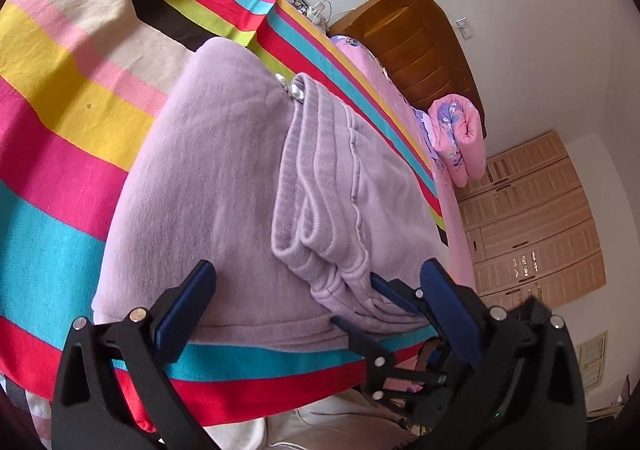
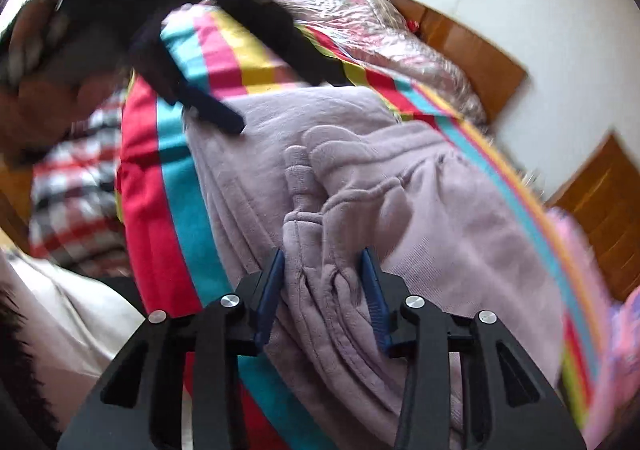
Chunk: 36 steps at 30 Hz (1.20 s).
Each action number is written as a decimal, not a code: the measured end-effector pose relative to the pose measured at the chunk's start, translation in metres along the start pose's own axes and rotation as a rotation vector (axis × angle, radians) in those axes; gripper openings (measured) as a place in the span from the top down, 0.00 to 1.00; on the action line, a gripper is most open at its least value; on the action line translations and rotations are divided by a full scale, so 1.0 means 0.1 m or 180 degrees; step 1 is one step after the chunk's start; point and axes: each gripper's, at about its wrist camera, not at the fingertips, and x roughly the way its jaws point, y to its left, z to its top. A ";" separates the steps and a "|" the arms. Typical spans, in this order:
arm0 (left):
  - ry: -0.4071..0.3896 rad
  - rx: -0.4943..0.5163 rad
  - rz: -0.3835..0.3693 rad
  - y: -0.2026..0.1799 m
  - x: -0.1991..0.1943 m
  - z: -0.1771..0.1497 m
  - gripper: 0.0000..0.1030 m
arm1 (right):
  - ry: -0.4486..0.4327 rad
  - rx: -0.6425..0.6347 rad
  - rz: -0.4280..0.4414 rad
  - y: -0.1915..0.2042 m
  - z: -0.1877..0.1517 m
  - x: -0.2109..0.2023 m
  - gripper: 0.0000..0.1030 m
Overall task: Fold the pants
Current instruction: 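Lift the waistband with the right tool while the left tool grasps the sweatpants, then fold the held sweatpants over onto the stack with the left tool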
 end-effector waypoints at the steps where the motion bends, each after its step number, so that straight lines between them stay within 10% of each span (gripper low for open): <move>1: 0.0003 0.0008 -0.0009 -0.02 0.05 0.03 0.01 | 0.0016 0.0022 0.0010 -0.03 0.01 0.01 0.64; 9: 0.0044 0.0028 -0.0109 0.10 0.02 0.02 0.01 | 0.0254 -0.0627 -0.0503 0.33 0.12 0.21 0.62; 14: 0.0089 0.0028 -0.0153 0.10 0.05 0.05 0.01 | 0.0004 -0.0498 -0.0491 0.23 0.05 0.10 0.83; 26: 0.0710 -0.0375 -0.0935 -0.21 0.75 0.47 0.02 | -0.0333 -0.0498 -0.0578 0.15 0.18 -0.28 0.83; 28: 0.0741 -0.0225 -0.0608 -0.34 0.92 0.52 0.06 | -0.0262 -0.0524 -0.0552 0.17 0.13 -0.22 0.80; 30: 0.0813 -0.0093 -0.0100 -0.38 1.07 0.49 0.53 | -0.0404 -0.0333 -0.0512 0.07 0.06 -0.39 0.68; 36: 0.0771 -0.0152 -0.0164 -0.17 1.09 0.41 0.66 | -0.0753 0.1050 -0.0776 -0.59 -0.73 -1.18 0.20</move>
